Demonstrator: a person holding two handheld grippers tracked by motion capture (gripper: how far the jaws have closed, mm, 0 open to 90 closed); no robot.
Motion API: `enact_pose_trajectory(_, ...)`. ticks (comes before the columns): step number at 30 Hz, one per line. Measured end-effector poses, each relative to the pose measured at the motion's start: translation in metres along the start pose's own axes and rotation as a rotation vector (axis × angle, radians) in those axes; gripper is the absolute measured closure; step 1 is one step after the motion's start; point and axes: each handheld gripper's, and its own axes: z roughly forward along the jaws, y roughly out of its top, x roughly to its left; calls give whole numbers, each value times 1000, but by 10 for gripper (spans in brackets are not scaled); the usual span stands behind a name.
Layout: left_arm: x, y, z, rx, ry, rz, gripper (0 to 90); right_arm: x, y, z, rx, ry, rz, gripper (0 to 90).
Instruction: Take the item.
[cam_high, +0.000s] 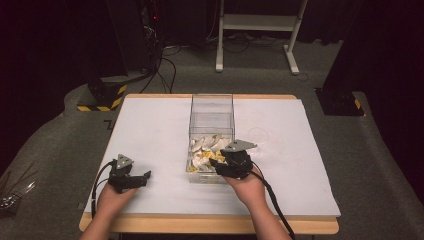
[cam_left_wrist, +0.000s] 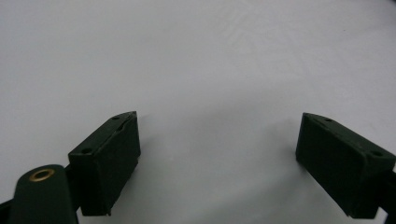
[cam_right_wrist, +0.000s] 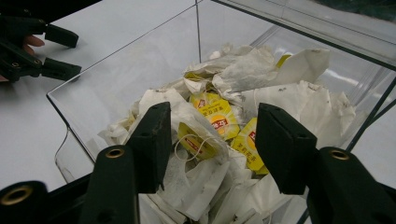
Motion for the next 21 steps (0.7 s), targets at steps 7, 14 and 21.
enact_pose_trajectory(7,0,0,0,0,0,0,139,-2,-1,4,32,19,1,543)
enact_pose_trajectory(14,0,0,0,0,0,-1,140,-3,-1,8,53,40,-16,631)
enact_pose_trajectory(21,0,0,0,0,-2,-4,139,-2,0,14,101,42,-41,638)
